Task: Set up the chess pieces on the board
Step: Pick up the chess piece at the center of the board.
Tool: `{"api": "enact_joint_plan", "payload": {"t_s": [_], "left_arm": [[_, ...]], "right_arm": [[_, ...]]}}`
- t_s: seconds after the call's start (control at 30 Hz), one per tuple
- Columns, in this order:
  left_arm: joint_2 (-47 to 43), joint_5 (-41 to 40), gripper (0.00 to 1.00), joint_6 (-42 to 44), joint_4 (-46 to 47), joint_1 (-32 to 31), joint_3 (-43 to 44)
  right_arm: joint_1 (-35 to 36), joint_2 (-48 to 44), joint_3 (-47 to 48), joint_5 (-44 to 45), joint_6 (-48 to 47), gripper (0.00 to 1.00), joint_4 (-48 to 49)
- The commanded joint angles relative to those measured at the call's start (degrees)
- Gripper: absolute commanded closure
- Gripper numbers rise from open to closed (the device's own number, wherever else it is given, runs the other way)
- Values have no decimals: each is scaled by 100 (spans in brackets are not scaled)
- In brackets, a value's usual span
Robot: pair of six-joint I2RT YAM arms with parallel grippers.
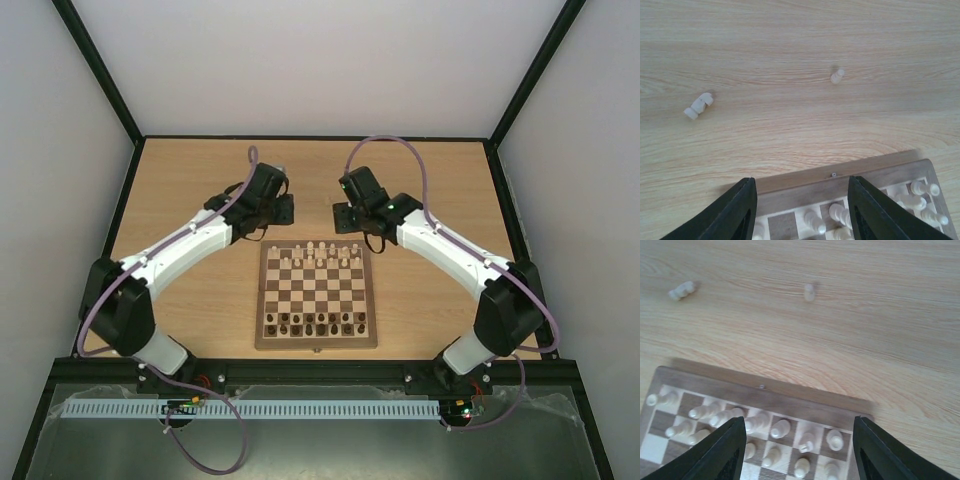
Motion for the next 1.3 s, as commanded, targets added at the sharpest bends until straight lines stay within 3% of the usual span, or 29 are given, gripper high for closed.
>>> {"api": "enact_joint_plan", "payload": {"t_s": [0.0, 0.33, 0.57, 0.83, 1.27], "left_arm": [[516, 140, 46, 69, 148, 114, 495], [3093, 657, 40, 439, -866, -24, 3227], [4426, 875, 40, 608, -1299, -9, 4529], [5233, 864, 40, 530, -1472, 21, 5374], [5627, 751, 47, 297, -1304, 88, 5669]], "right_arm": [[-159, -232, -161, 92, 128, 41, 54], [-253, -997, -702, 126, 272, 40, 245], [-283, -1718, -1350, 32, 384, 39, 493], [-300, -2033, -1677, -65, 388, 39, 649], [-299, -2094, -1761, -254, 366, 41, 744]]}}
